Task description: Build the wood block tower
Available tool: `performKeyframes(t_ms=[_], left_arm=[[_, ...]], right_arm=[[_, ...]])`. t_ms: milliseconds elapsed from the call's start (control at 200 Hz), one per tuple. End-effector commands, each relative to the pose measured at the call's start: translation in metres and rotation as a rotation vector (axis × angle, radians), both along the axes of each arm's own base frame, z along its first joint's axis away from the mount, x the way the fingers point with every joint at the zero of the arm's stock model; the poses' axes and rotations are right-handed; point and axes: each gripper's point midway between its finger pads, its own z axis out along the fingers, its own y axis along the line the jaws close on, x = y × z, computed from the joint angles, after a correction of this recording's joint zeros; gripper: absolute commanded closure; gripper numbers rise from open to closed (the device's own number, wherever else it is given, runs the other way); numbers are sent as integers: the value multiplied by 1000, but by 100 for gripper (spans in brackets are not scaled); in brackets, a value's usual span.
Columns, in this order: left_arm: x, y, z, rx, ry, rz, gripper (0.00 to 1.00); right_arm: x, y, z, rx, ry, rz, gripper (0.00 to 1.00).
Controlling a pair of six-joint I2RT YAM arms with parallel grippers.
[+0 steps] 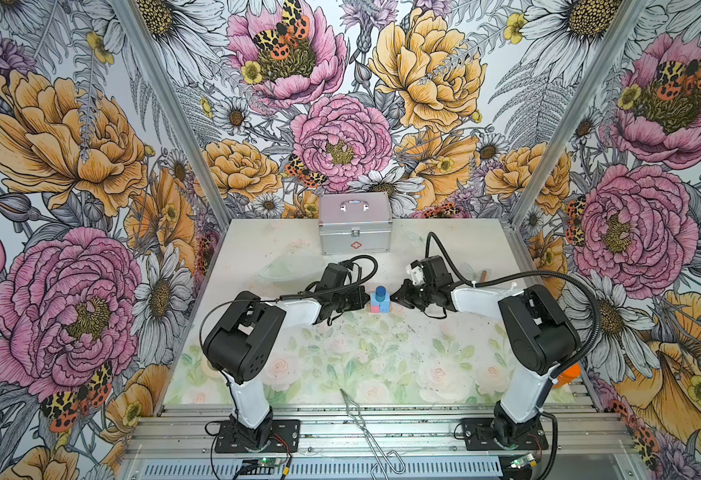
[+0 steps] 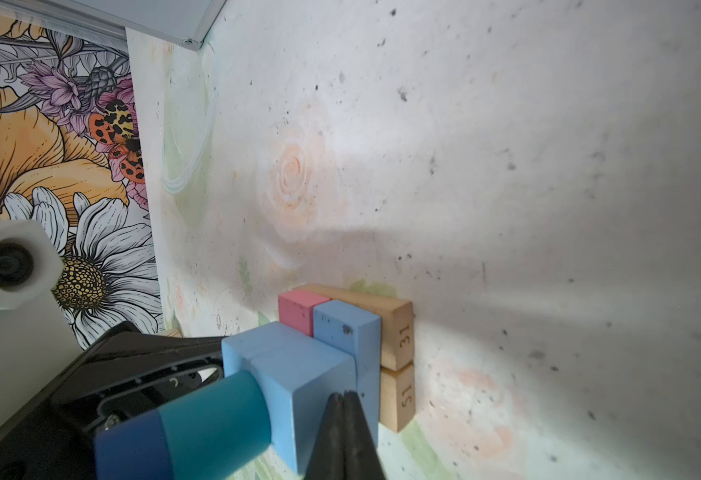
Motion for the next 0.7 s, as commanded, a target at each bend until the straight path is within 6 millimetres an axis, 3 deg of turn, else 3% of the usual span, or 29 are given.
performKeyframes(t_ms=[0, 696], left_arm=[[7, -8, 10, -27, -20, -16, 100], [7, -8, 7, -23, -12, -21, 100]], right_arm=[[-2, 7, 16, 23, -44, 13, 100], [-5, 9, 14, 18, -38, 16, 100]])
